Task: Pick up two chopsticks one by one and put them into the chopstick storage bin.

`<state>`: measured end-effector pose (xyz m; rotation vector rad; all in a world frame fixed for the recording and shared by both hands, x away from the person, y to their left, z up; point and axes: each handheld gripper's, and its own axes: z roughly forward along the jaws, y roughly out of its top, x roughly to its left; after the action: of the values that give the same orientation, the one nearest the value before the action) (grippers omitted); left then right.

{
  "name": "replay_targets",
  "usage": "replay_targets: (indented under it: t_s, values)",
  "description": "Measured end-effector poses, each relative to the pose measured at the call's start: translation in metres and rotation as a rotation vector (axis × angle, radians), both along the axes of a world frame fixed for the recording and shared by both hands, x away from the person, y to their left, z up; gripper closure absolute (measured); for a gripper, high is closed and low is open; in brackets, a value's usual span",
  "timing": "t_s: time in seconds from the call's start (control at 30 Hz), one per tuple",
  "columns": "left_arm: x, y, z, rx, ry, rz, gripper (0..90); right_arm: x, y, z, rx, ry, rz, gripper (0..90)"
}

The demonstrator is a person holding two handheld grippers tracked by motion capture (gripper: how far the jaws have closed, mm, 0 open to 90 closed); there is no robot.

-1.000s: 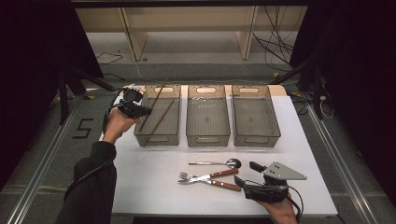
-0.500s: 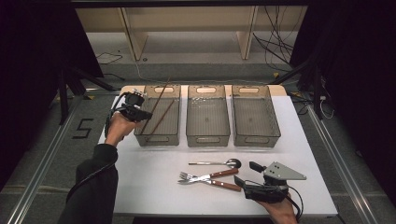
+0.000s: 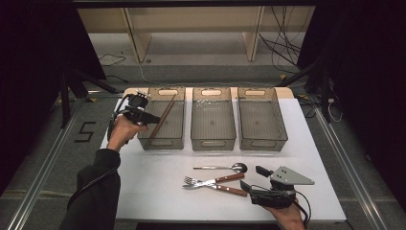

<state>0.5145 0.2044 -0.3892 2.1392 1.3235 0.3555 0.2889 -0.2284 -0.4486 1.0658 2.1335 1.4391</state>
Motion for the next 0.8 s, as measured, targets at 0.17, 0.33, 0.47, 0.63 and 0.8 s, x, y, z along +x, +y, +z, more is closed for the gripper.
replay_targets:
  t_s: [0.17, 0.33, 0.47, 0.63, 0.8]
  values:
    - [-0.009, 0.0, 0.0, -0.025, -0.003, -0.013, 42.8, 0.0, 0.0, 0.0, -0.001, 0.002, 0.0, 23.2]
    - [-0.02, 0.0, 0.0, -0.055, -0.017, -0.015, 36.6, 0.0, 0.0, 0.0, -0.002, 0.002, -0.001, 23.2]
    - [-0.031, 0.0, -0.001, -0.064, -0.025, -0.036, 31.2, 0.0, 0.0, 0.0, -0.004, 0.0, 0.0, 23.1]
    - [-0.045, 0.001, -0.002, -0.112, -0.034, -0.063, 25.0, 0.001, 0.0, 0.0, -0.007, -0.001, 0.002, 23.2]
    - [-0.06, 0.001, -0.004, -0.141, -0.059, -0.077, 21.8, 0.002, -0.001, 0.001, -0.008, -0.005, 0.001, 23.2]
